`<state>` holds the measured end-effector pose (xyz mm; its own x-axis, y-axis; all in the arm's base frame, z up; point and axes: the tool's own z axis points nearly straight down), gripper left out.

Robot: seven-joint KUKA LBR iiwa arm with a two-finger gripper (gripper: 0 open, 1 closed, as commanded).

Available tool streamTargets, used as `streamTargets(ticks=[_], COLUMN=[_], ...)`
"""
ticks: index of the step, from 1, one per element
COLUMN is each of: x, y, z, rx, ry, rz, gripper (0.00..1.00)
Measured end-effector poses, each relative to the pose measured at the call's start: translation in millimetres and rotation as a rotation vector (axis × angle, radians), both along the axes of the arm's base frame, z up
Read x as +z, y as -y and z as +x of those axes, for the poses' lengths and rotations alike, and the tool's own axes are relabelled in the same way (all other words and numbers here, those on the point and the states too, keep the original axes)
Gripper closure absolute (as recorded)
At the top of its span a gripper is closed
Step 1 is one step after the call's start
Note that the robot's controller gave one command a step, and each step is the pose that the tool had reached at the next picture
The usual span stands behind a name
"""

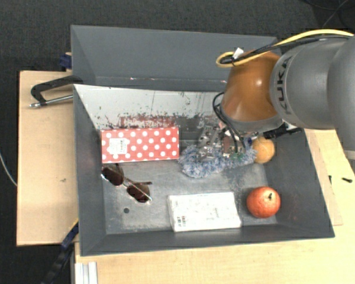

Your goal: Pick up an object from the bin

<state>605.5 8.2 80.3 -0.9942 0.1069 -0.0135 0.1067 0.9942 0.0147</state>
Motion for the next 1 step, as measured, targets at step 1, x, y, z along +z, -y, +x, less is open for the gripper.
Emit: streamTargets(ticks=[1], x=[211.7], y=[-61.3], z=[-9.5], rx=[0.253], ry=[-0.009], rz=[-0.014], gripper=[1.00])
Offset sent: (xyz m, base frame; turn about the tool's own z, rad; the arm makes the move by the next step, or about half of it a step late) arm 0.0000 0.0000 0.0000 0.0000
